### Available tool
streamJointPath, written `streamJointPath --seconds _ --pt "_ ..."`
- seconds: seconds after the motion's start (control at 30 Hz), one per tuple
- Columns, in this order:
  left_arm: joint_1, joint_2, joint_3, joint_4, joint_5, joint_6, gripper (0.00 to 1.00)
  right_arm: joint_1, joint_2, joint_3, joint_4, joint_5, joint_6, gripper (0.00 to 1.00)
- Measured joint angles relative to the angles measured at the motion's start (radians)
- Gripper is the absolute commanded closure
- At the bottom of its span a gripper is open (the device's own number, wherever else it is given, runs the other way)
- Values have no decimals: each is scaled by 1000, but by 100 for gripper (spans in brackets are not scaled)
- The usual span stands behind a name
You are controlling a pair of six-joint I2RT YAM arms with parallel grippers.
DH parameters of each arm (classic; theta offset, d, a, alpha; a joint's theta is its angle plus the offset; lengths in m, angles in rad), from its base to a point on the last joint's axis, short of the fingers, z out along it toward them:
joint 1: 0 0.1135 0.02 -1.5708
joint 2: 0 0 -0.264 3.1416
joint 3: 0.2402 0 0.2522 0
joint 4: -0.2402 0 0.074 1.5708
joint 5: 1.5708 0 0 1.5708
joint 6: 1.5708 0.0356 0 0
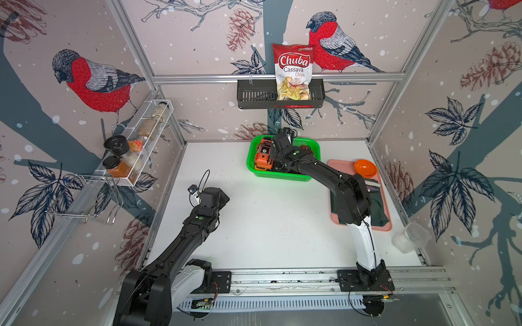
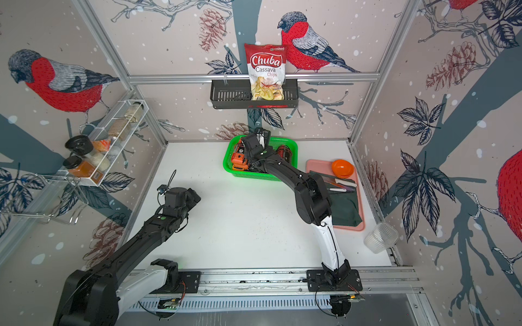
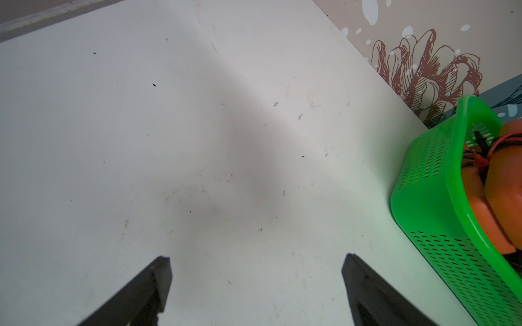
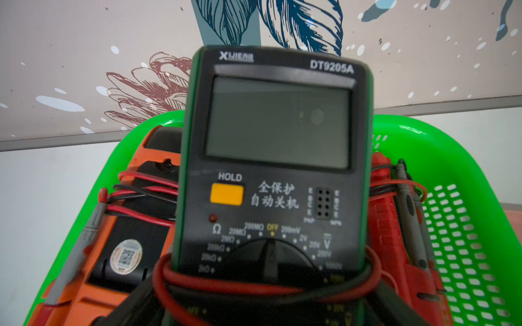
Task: Put the multimeter into the basket
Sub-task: Place the multimeter in the basket.
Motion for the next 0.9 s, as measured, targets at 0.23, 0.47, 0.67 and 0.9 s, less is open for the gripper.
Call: streamJointPath --seconds 0.23,0.47,0.67,0.9 --pt "0 15 -3 7 13 10 2 3 32 -8 -29 -2 19 75" --pt "0 26 0 7 16 10 2 19 32 -31 -23 19 29 26" --pt "0 19 5 6 16 10 2 21 17 -36 -37 5 40 1" --pt "0 -2 6 5 15 9 2 33 -51 -59 -78 -4 55 1"
